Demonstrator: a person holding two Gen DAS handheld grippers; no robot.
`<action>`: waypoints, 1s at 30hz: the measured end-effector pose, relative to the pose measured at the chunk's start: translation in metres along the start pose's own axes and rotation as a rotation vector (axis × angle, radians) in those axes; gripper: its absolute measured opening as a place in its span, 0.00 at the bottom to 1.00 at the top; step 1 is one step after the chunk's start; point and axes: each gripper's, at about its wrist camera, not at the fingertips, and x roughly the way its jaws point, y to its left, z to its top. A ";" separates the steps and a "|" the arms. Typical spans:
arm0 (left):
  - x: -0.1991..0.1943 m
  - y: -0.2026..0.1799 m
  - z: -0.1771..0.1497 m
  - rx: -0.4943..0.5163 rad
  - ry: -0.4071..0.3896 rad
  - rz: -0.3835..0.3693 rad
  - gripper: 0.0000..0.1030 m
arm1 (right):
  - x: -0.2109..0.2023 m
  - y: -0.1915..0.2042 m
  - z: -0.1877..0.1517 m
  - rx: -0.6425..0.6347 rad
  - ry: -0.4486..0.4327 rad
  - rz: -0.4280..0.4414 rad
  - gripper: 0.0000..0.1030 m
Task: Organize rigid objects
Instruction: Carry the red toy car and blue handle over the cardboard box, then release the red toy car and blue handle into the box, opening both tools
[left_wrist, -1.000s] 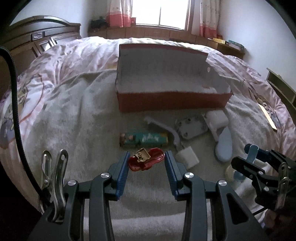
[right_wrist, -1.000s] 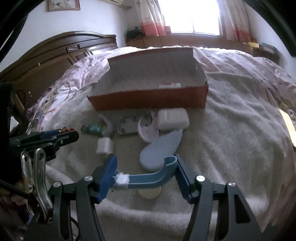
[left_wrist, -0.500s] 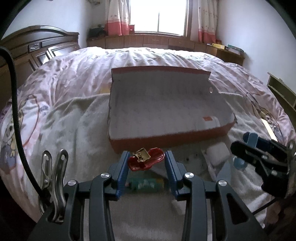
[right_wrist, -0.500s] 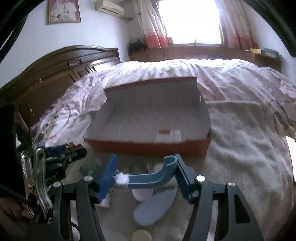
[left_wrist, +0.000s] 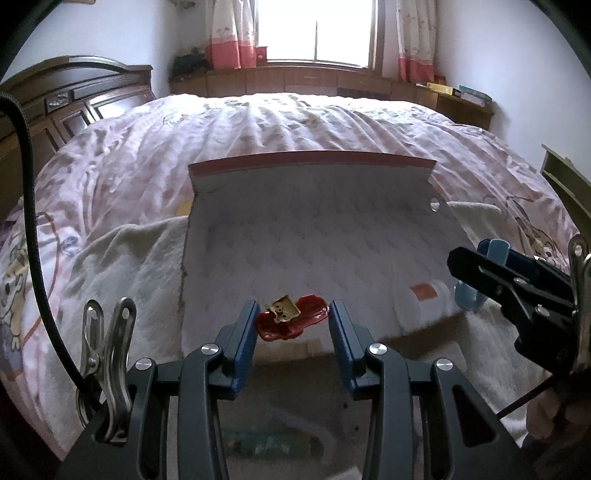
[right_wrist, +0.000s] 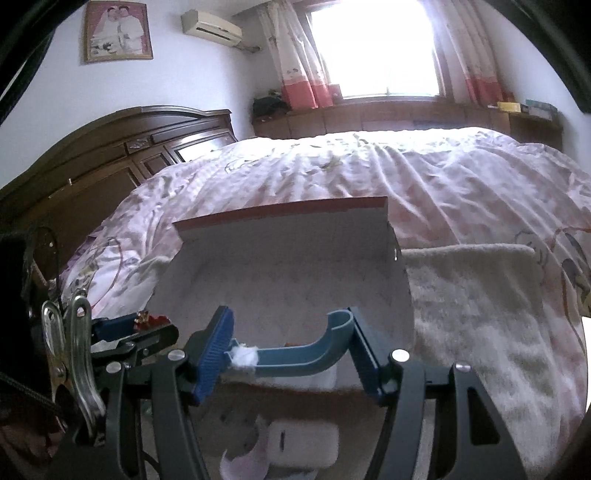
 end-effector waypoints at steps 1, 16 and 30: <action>0.003 0.000 0.001 -0.004 0.004 -0.001 0.38 | 0.005 -0.002 0.003 0.001 0.001 0.000 0.63; 0.054 -0.004 0.013 -0.043 0.065 0.049 0.38 | 0.054 -0.017 0.017 -0.026 0.041 -0.043 0.63; 0.076 -0.010 0.011 -0.025 0.132 0.068 0.38 | 0.070 -0.032 0.012 0.037 0.079 -0.062 0.64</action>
